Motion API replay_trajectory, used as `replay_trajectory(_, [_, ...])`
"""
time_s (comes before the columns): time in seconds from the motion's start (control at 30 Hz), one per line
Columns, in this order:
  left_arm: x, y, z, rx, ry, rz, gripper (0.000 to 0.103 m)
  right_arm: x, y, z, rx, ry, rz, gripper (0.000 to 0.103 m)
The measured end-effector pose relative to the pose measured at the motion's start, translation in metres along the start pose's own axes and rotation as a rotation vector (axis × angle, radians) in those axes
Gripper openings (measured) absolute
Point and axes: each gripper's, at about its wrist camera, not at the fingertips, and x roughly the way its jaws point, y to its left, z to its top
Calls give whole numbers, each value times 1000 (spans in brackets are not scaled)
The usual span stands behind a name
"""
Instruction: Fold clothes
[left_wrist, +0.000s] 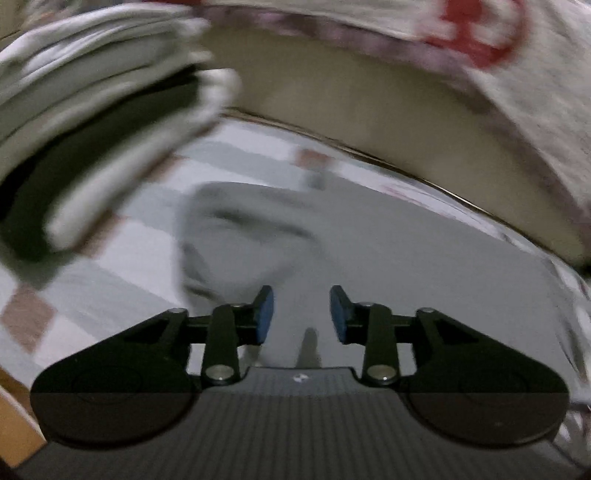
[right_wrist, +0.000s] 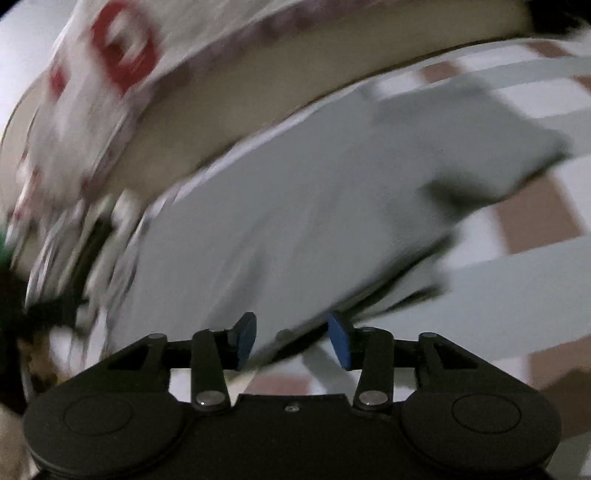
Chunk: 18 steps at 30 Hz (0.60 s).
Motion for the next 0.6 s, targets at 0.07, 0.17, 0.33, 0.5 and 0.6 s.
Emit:
replay_trajectory(0.07, [0,-25,-14,55,26,-43,45,7,12,-5,-33,29,-11,52])
replay_trajectory(0.17, [5,-58,-36,149,82,-117,45,15,26,-13,-69,82,57,52])
replay_trajectory(0.33, [9,-109,-60,466,143,-276,46,36,78,-41,-427,59,-111,61])
replay_trajectory(0.5, [18,-135,-87,673,170,-239,54,58,101,-56,-579,-7,-277,63])
replay_trajectory(0.6, [25,-139,-100,752,201,-168,54,53,100,-41,-552,-86,-282,18])
